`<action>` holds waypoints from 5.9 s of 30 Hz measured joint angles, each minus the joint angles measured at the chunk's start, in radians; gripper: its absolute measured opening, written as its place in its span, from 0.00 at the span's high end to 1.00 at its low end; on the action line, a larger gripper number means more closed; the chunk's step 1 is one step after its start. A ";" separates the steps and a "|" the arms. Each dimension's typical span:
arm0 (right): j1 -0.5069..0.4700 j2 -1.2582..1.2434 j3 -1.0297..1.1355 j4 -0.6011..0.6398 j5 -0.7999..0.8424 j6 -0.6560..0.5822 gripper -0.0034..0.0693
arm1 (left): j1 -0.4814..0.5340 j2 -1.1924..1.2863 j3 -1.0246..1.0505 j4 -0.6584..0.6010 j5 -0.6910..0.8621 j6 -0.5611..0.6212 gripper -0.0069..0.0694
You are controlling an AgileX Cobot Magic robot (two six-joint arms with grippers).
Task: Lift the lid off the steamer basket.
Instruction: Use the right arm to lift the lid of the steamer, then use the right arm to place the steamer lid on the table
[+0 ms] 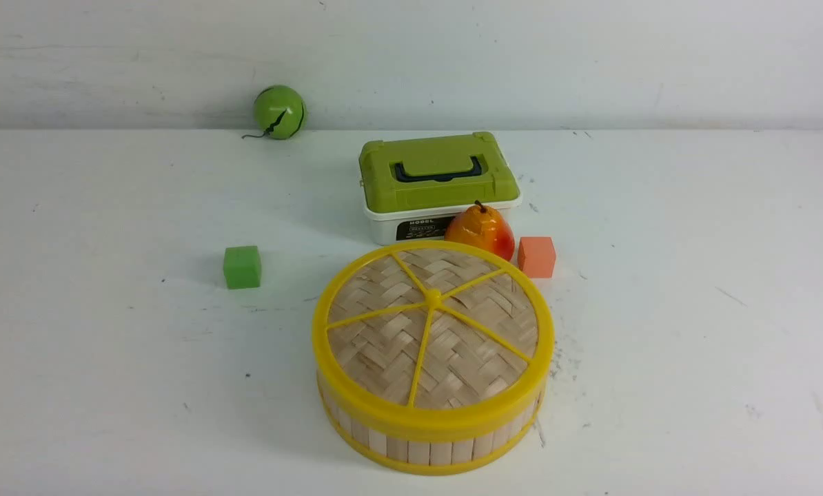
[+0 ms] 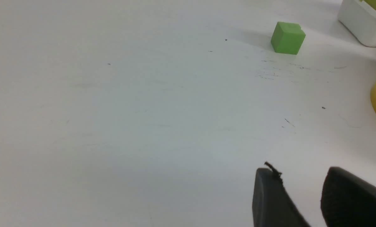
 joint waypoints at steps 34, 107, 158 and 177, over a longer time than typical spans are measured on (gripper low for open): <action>0.000 0.000 0.000 0.001 0.000 0.000 0.90 | 0.000 0.000 0.000 0.000 0.000 0.000 0.60; 0.657 1.938 -1.919 0.208 0.862 -0.422 0.44 | 0.000 0.000 0.000 0.000 0.000 0.000 0.60; 0.312 1.644 -1.598 0.020 0.832 -0.291 0.80 | 0.000 0.000 0.000 0.000 -0.001 0.000 0.60; 0.180 1.843 -1.299 0.109 0.387 -0.289 0.77 | 0.000 0.000 0.000 0.000 -0.001 0.000 0.60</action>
